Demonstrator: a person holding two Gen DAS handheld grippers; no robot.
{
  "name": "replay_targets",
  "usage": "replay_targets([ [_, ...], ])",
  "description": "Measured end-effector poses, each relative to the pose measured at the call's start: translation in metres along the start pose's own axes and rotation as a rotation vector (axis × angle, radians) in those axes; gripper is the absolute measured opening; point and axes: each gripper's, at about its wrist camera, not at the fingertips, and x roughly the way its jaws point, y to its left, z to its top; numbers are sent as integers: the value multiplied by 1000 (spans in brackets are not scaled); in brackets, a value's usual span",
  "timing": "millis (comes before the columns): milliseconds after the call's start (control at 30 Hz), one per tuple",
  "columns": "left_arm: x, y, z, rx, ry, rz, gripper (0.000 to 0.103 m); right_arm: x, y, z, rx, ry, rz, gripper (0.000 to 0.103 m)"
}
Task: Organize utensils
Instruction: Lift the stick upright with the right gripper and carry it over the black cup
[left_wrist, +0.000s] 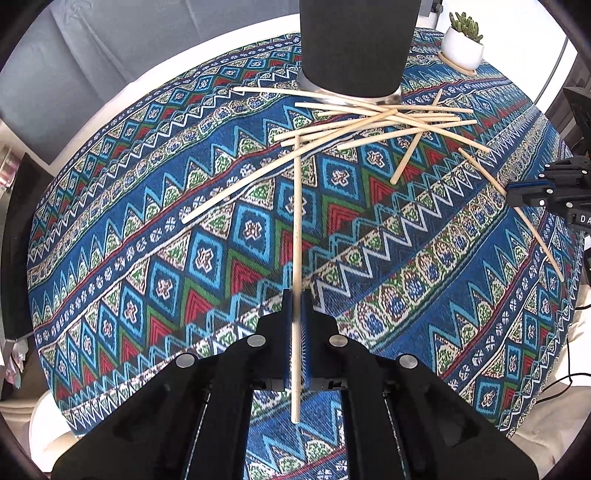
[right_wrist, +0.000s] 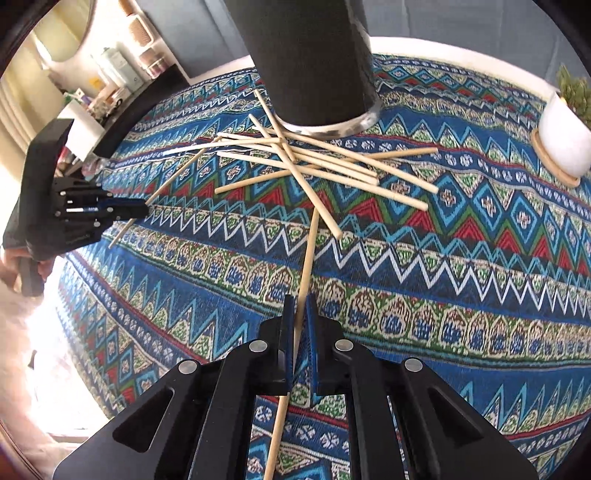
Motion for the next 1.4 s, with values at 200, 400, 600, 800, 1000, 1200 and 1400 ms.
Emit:
replay_targets([
  [200,-22,1,-21,-51,12,35,5,-15,-8,-7,54,-19,91,5],
  [400,-61,21,-34,-135,-52,45,5,-32,-9,-9,32,-71,126,5],
  [600,-95,30,-47,-210,-140,55,5,-55,-10,-14,4,-140,153,5],
  [800,-133,30,-44,-256,-254,62,5,-88,-7,-7,-39,-249,162,5],
  [1000,-176,20,-23,-233,-380,67,5,-132,1,10,-81,-372,179,5],
  [1200,-210,7,12,-194,-504,74,5,-168,12,36,-133,-466,165,5],
  [1400,-221,-3,57,-151,-572,59,5,-200,27,72,-190,-533,104,5],
])
